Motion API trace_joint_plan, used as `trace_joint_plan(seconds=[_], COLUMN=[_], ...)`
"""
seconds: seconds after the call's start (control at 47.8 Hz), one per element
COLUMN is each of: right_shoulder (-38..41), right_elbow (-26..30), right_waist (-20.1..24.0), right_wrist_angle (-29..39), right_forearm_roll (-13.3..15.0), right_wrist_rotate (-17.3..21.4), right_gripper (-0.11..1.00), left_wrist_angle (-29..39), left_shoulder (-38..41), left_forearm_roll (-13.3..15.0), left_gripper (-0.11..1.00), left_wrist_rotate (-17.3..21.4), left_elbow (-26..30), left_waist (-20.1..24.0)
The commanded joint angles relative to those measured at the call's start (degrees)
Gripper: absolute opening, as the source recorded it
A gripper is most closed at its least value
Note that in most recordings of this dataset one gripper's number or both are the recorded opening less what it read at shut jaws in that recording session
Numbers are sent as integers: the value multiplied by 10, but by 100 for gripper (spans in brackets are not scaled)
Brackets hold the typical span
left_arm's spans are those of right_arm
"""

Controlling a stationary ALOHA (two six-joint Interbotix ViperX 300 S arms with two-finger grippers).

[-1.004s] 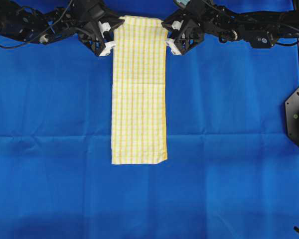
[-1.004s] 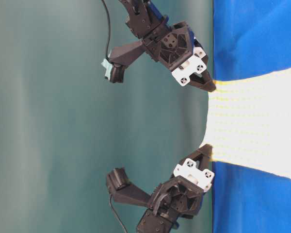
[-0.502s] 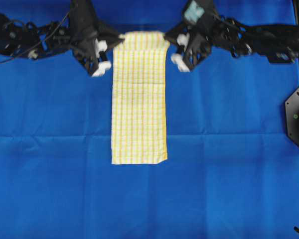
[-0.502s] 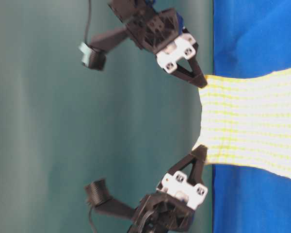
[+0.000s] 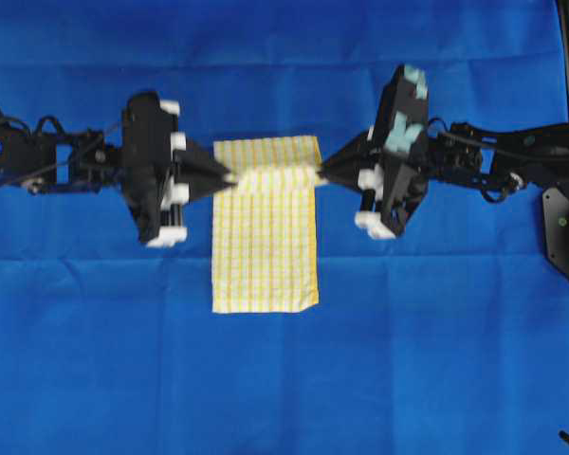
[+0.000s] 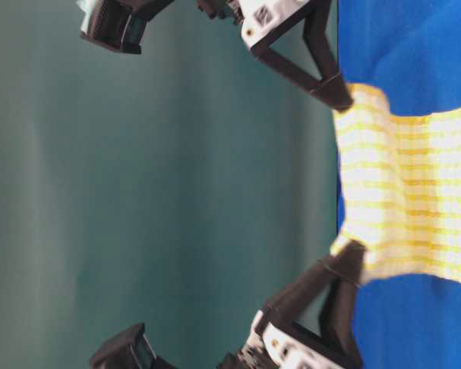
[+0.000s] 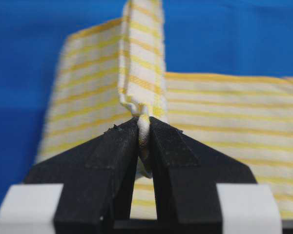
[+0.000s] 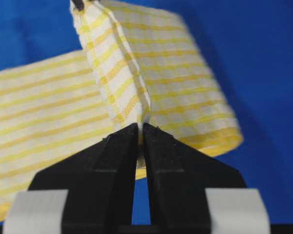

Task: Fold the yellow towel.
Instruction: 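Fold the top end down toward the bottom end with both grippers, then release the towel and pull both grippers outward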

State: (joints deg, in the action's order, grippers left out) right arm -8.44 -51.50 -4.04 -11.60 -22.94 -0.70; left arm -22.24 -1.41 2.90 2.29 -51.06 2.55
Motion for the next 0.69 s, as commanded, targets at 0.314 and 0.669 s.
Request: trace_joint_plan(seconds=[0.314, 0.669], right_shoulder=[15, 78], right_elbow=[14, 41], right_waist=[99, 121], right_wrist_angle=[-4, -3], right_forearm_roll=[-28, -33], right_wrist_rotate=[0, 0], right_gripper=[4, 4], left_wrist_angle=[-4, -13], left_shoulder=[-10, 45], left_forearm_roll=[2, 2], left_gripper=[5, 5], left_wrist_rotate=[-3, -9], left_elbow=[-4, 8], left_waist=[-107, -130])
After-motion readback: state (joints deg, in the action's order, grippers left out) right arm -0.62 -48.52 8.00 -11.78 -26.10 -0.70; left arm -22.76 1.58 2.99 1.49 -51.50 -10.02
